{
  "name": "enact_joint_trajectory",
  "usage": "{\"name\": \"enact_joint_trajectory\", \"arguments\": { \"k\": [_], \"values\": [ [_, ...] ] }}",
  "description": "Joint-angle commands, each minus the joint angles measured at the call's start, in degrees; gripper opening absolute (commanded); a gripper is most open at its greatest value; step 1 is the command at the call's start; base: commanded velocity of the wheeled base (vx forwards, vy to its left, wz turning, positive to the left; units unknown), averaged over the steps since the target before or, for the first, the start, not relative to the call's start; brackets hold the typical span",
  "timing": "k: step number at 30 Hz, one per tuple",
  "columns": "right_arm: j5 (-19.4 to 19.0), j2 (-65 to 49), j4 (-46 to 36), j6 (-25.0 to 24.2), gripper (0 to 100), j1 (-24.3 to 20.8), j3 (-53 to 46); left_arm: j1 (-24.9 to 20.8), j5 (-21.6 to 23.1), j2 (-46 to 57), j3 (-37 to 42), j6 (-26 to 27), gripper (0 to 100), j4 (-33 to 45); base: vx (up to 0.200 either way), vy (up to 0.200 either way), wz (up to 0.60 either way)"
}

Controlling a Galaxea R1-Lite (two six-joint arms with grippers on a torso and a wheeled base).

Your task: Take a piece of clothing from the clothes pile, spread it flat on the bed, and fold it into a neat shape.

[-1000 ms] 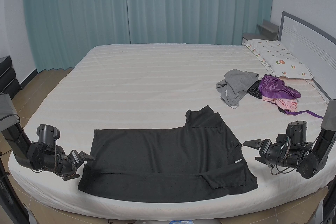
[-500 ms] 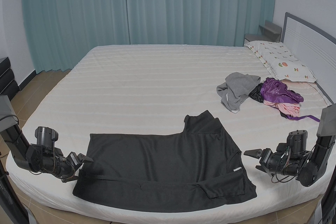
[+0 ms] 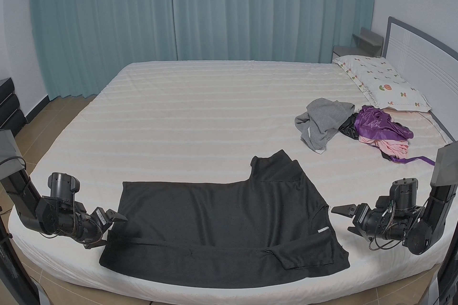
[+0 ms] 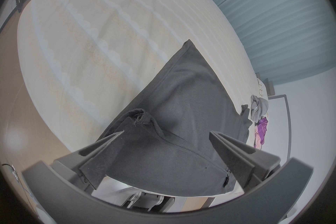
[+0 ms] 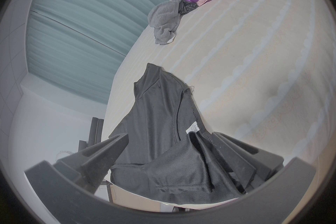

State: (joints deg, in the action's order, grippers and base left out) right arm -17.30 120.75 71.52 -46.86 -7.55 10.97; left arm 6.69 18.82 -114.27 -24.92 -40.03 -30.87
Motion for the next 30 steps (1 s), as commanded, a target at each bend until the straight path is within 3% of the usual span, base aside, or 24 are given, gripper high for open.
{"name": "enact_joint_trajectory", "arguments": {
  "k": [1,20,27,30],
  "values": [
    [0.0,0.1,0.0,0.1,100,-0.1,0.0,-0.1,0.0,0.1,0.0,0.0,100,-0.1,0.0,0.0,0.0],
    [0.0,0.0,0.0,0.1,100,-0.4,0.1,-0.1,-0.7,-0.2,-2.9,0.0,100,0.0,0.0,0.0,0.0],
    [-0.1,0.3,0.0,0.2,100,-1.3,-0.2,-0.1,-0.8,-0.2,-2.5,-2.8,100,-1.0,0.0,0.0,0.0],
    [0.0,0.4,0.0,0.2,100,-1.9,-0.2,-0.3,-0.5,-0.4,-2.4,-2.4,100,-1.0,0.2,0.0,0.0]
  ]
}}
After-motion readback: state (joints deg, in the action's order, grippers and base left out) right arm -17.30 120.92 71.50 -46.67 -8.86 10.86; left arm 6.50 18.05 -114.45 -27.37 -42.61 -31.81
